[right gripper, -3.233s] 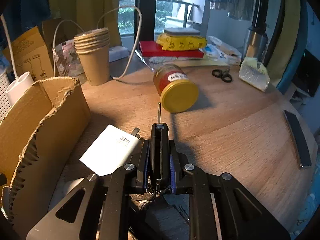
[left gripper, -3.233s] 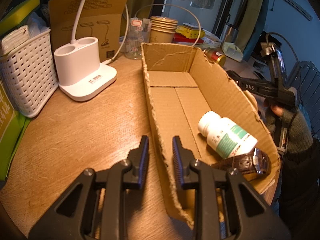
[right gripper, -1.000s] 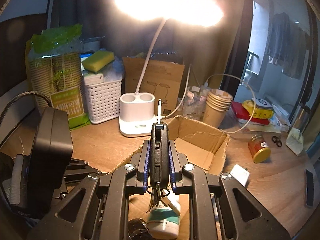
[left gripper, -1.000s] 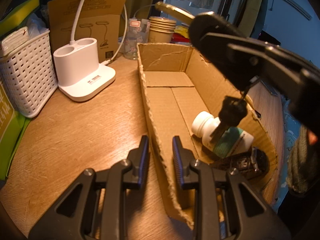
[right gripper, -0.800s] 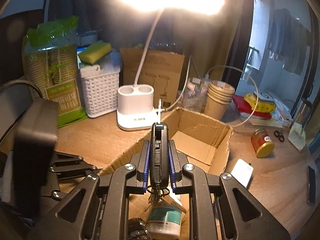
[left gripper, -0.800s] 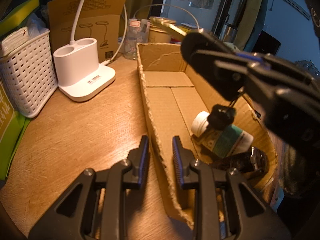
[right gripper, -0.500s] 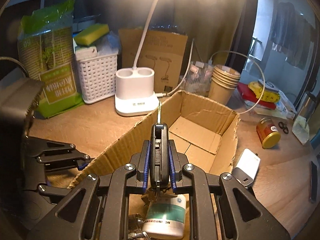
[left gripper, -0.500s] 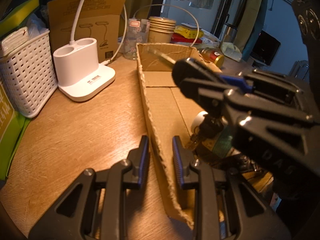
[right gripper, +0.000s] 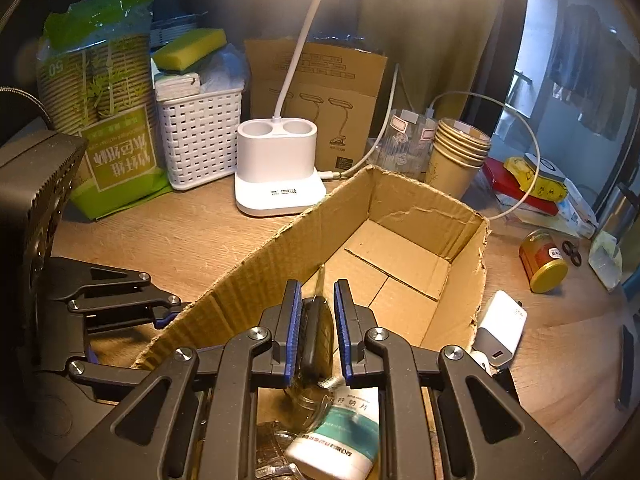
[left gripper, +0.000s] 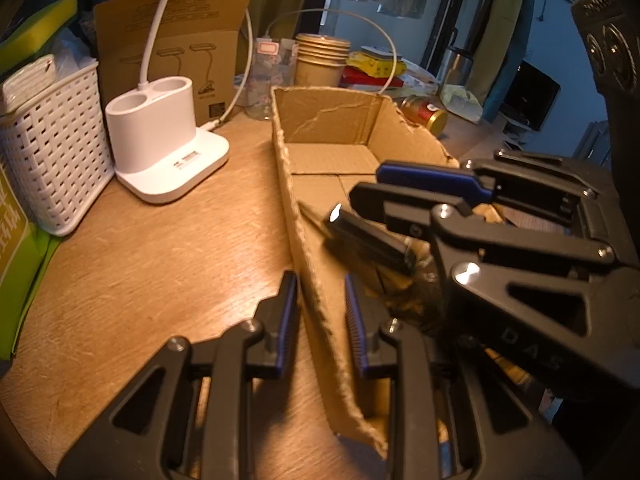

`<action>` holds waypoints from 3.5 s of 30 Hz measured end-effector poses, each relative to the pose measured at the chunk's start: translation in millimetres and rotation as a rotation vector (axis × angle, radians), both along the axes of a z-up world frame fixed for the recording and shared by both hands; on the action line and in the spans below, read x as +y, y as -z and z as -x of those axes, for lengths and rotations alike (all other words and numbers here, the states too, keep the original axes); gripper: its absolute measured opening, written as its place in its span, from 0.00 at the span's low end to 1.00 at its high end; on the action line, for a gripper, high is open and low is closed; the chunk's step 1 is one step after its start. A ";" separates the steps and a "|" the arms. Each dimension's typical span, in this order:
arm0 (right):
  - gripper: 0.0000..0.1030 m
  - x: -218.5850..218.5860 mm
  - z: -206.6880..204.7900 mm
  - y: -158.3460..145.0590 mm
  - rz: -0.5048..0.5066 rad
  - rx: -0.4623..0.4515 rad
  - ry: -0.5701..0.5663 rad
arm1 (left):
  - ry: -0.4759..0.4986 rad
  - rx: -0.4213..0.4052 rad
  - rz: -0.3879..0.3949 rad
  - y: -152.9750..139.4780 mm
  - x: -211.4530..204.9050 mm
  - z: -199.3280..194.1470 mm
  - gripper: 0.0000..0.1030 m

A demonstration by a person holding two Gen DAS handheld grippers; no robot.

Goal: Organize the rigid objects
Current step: 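Lower the keys into the box and open the right gripper, then move the right gripper to the red-and-gold tin can and grasp it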

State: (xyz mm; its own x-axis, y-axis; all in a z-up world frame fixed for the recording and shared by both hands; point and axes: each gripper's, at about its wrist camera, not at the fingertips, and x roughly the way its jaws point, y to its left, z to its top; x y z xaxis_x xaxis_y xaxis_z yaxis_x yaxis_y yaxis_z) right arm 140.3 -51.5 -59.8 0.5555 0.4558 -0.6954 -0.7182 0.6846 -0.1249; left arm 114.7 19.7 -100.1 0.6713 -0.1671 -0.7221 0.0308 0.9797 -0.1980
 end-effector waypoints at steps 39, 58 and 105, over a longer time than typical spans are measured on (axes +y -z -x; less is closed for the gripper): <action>0.45 -123.1 -33.7 -32.3 -0.144 -0.083 0.239 | -0.001 0.003 0.002 -0.1 0.4 0.6 0.25; 0.63 -164.3 -105.6 -24.7 -0.133 -0.105 0.368 | 0.001 0.005 0.004 0.7 0.9 -0.2 0.25; 0.61 -139.9 -256.9 38.4 0.016 0.036 0.436 | 0.001 0.007 0.005 1.3 1.4 -1.3 0.25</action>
State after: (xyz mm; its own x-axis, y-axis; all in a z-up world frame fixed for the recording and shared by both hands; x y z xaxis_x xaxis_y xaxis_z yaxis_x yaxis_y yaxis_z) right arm 397.3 -191.4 -98.2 0.6687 0.1734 -0.7230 -0.3666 0.9229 -0.1178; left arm 116.0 21.2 -101.4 0.6657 -0.1718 -0.7262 0.0305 0.9786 -0.2035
